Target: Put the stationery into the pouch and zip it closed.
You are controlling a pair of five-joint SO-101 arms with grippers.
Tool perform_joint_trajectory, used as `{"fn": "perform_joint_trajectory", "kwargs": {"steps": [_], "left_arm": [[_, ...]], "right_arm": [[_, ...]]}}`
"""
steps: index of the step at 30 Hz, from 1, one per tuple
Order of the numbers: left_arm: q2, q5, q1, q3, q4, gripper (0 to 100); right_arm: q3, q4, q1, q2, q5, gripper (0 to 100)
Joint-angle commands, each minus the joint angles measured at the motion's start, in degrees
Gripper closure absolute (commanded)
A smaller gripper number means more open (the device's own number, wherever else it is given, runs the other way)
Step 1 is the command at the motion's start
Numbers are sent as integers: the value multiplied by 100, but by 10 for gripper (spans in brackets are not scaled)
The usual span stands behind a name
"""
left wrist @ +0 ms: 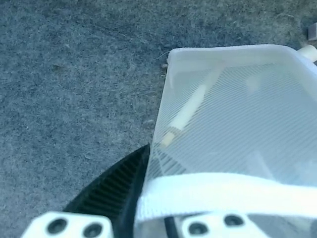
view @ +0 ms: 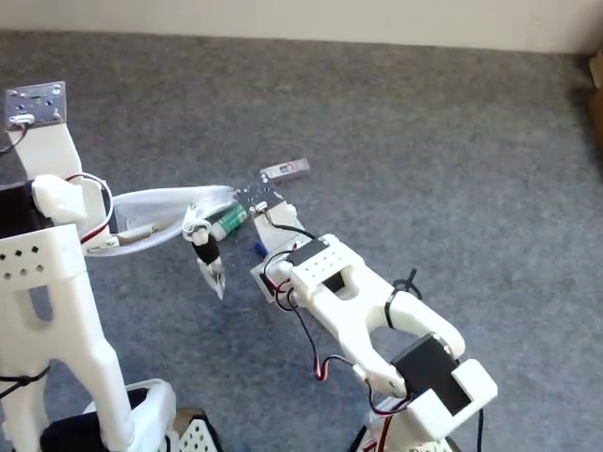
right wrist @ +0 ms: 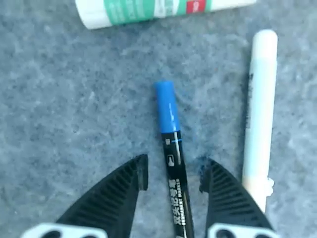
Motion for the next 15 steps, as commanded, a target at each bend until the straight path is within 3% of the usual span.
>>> {"fn": "perform_joint_trajectory", "kwargs": {"steps": [1, 4, 8, 15], "left_arm": [[224, 44, -84, 119, 26, 994], [224, 44, -84, 119, 26, 994], [224, 44, -84, 119, 26, 994], [224, 44, -84, 119, 26, 994]], "right_arm": [[-251, -136, 110, 189, 97, 889], [-251, -127, 75, 84, 97, 998], [-198, 84, 92, -259, 97, 993], [-198, 1903, 92, -866, 97, 994]]}}
